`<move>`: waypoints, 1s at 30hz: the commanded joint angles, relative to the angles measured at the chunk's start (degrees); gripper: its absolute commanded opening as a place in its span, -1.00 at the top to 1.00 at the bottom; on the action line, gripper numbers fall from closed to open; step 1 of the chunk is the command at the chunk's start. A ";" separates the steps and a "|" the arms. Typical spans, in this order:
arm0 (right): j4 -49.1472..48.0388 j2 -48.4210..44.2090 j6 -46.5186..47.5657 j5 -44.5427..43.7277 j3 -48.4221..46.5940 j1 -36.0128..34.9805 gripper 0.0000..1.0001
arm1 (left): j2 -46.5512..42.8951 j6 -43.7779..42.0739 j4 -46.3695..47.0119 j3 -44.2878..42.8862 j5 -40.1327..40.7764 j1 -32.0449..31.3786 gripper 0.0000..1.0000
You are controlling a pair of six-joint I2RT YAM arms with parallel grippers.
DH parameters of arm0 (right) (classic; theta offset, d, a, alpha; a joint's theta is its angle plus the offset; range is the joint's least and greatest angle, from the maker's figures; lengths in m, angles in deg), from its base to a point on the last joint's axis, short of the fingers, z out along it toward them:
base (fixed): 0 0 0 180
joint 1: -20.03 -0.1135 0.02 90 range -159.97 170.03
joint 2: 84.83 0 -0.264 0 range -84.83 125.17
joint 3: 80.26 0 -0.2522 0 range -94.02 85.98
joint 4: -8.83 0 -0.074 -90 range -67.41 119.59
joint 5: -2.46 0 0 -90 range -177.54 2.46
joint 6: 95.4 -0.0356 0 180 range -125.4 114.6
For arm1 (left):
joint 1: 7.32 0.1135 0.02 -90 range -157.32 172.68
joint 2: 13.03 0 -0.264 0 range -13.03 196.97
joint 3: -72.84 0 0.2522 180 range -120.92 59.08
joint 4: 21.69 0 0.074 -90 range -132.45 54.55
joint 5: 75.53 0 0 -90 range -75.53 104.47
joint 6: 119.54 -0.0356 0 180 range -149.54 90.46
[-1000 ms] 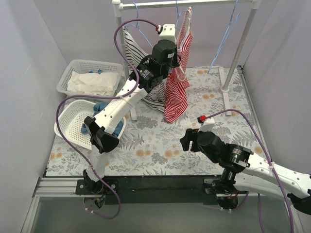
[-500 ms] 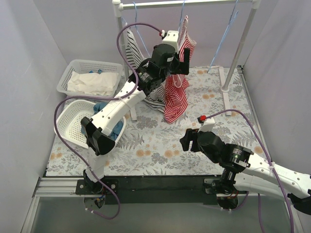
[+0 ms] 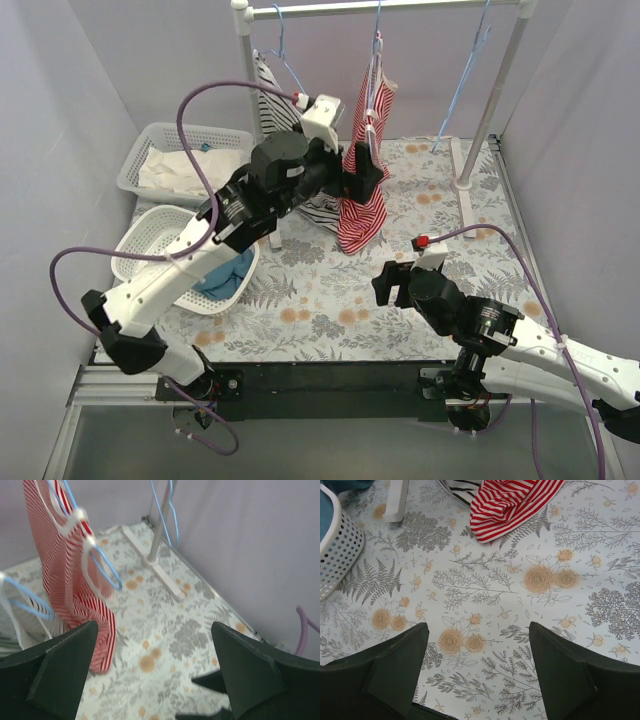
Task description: Place the tank top on the hanger
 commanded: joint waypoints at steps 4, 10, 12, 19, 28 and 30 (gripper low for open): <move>-4.18 1.53 2.58 -7.55 0.89 -0.04 -0.96 | -12.48 5.97 0.28 23.65 3.79 -4.94 -0.97; -8.04 2.68 2.58 -3.96 3.62 1.45 -0.97 | -19.07 16.95 1.51 43.24 7.48 -7.05 -0.96; -10.06 3.29 2.58 -2.20 4.67 2.41 -0.97 | -21.17 19.50 4.04 47.65 6.88 -7.58 -0.96; -15.33 5.40 2.76 8.61 8.01 8.03 -0.97 | -22.51 26.36 5.82 57.07 5.90 -7.67 -0.96; -19.82 5.23 3.29 14.77 11.00 12.35 -0.97 | -25.23 28.31 5.64 59.98 6.52 -7.75 -0.96; -20.27 5.58 3.37 15.04 11.00 12.44 -0.97 | -26.55 27.61 6.25 60.41 6.17 -7.67 -0.96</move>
